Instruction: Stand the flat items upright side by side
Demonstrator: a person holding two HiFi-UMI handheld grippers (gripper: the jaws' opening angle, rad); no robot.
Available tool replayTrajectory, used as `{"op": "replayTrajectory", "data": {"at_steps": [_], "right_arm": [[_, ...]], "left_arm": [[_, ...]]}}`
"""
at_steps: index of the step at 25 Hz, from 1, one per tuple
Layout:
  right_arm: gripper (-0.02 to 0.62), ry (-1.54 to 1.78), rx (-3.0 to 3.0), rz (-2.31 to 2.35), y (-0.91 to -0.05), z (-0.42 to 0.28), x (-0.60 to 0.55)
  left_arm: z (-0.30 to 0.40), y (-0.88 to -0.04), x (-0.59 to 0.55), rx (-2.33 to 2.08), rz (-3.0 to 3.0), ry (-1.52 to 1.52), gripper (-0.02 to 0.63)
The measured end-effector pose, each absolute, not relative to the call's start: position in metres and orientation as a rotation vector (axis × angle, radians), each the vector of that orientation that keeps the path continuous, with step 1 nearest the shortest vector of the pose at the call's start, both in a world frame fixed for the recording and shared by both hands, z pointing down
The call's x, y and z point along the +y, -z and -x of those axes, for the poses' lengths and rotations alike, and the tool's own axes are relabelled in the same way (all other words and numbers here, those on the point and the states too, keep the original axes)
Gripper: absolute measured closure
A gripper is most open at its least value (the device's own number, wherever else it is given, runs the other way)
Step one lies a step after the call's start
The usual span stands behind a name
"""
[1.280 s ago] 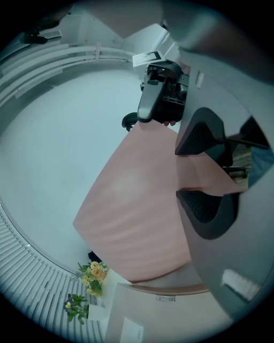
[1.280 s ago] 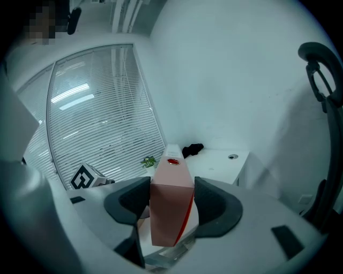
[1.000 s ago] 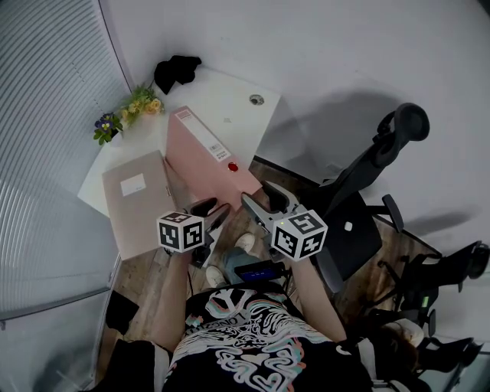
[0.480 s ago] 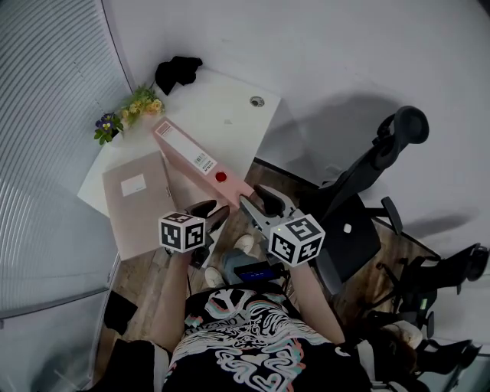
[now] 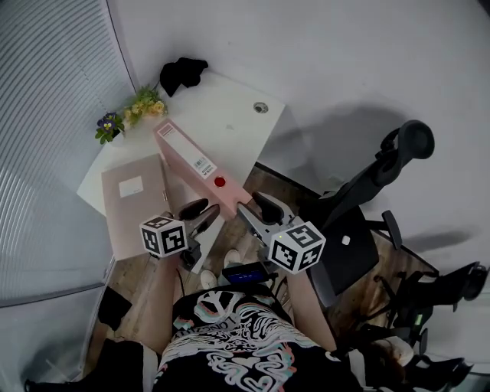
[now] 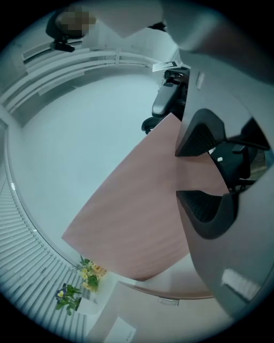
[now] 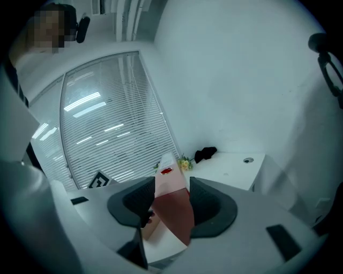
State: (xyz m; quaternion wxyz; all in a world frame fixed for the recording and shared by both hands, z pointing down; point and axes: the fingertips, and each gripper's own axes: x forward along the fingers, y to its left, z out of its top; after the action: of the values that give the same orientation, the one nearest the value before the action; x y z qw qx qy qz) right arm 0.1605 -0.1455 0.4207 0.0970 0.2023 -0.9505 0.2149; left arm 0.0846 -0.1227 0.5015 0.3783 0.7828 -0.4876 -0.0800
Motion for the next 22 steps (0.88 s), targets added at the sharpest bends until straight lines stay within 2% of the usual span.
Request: {"op": "replayTrajectory", "data": {"at_steps": [11,22], "right_arm": [[0.375,-0.703,-2.804,-0.223,-0.404,-0.141,-0.174],[0.348,-0.662,-2.734,0.003,-0.399,-0.099,-0.186]], "left_arm": [[-0.062,-0.495,-0.139,-1.359,-1.928,0.298,0.419],[-0.038,-0.489,-0.141,-1.499,-1.915,0.217,0.407]]}}
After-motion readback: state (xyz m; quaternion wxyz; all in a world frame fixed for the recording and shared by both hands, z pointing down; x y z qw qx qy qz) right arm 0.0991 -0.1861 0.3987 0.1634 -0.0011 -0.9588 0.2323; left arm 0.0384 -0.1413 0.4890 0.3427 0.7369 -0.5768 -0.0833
